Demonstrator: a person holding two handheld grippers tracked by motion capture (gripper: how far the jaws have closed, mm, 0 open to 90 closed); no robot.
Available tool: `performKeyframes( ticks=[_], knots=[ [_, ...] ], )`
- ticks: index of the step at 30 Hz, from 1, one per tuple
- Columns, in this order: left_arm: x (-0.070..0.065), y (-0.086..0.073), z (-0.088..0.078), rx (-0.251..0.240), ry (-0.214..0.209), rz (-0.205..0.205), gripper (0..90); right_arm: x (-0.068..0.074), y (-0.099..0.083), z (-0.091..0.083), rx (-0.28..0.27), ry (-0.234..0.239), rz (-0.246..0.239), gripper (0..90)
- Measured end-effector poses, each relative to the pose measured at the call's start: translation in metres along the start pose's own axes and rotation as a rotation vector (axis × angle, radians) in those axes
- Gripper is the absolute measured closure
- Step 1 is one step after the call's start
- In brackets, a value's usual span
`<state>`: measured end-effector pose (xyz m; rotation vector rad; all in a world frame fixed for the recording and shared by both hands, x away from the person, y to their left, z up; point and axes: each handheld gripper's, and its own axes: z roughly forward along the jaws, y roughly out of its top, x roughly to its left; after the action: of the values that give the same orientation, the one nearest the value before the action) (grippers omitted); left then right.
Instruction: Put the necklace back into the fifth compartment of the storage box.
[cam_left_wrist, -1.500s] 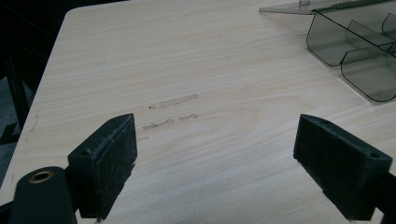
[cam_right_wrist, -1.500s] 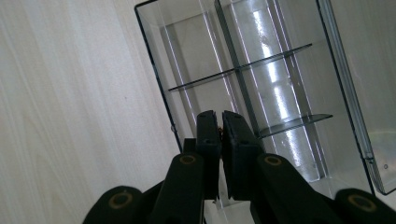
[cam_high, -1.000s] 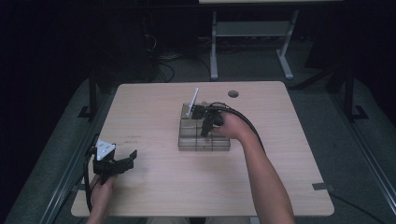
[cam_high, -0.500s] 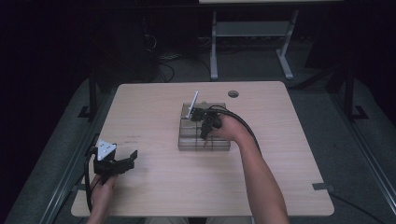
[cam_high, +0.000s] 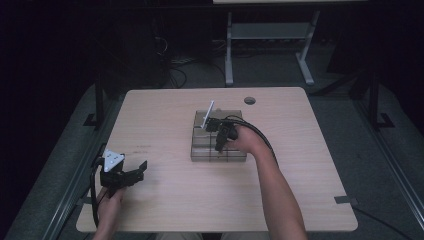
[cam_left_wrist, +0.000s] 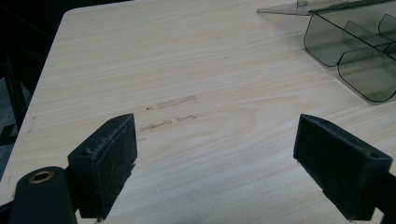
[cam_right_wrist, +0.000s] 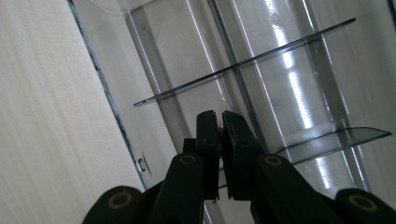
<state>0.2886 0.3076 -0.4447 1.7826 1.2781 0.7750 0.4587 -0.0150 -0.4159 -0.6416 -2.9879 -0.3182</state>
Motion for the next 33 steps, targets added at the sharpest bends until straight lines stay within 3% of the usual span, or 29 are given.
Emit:
performKeyframes(
  ticks=[12,23,33],
  knots=[
    [-0.001,0.0,-0.001,-0.007,-0.003,-0.004,13.1,0.001,0.004,0.007,0.01,-0.016,-0.01,84.9],
    [-0.001,0.001,0.0,-0.006,-0.002,0.0,13.1,0.001,-0.001,-0.002,-0.01,-0.033,-0.007,79.7],
    [-0.002,0.001,0.002,0.002,-0.002,-0.003,13.1,0.003,-0.007,-0.014,-0.038,-0.018,-0.017,76.3]
  ],
)
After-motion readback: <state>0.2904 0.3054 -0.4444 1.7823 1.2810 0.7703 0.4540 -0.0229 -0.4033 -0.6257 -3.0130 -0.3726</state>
